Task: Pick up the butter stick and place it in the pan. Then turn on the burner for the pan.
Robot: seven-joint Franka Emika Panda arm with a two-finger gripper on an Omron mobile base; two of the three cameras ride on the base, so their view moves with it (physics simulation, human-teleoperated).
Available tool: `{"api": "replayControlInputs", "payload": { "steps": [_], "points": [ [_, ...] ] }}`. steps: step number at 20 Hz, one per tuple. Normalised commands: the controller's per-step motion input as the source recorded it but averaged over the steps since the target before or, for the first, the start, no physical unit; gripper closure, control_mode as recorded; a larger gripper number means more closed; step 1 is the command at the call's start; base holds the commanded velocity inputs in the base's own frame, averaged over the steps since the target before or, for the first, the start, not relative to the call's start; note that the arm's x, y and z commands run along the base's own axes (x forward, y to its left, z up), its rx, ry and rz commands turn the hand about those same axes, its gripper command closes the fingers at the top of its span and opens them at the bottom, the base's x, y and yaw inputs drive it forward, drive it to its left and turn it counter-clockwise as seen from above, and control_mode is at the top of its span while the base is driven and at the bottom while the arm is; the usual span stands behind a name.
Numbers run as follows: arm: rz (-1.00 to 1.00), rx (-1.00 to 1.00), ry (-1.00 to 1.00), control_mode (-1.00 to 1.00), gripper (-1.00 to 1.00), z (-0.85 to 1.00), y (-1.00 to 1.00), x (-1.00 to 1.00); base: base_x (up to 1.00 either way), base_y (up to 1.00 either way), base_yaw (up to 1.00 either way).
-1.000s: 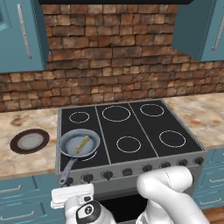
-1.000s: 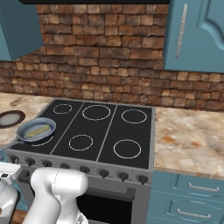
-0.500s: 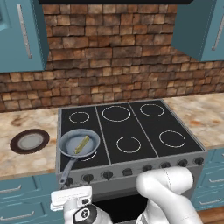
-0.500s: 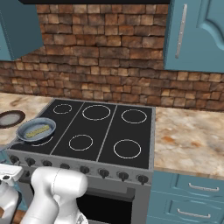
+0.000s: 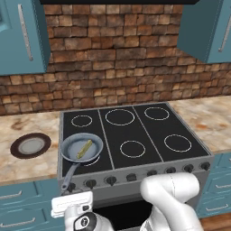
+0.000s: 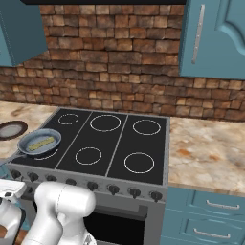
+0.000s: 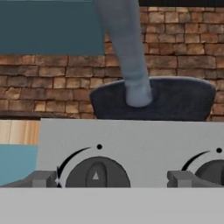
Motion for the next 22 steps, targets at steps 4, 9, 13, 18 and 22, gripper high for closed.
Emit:
{"api": "replayControlInputs", "payload": {
  "steps": [4,9,13,18,22],
  "points": [
    [0.0,0.0,-0.04,-1.0,-1.0,-0.14,0.11,0.13,0.0,0.0,0.0],
    [0.0,0.0,-0.04,-1.0,-1.0,-0.12,0.11,0.1,0.0,0.0,0.0],
    [0.0,0.0,-0.02,-1.0,-1.0,-0.03,0.01,0.14,0.0,0.0,0.0],
    [0.0,0.0,-0.02,-1.0,-1.0,0.0,0.0,0.16,0.0,0.0,0.0],
    [0.0,0.0,-0.03,-1.0,-1.0,0.0,0.0,0.11,0.0,0.0,0.0]
  ]
}}
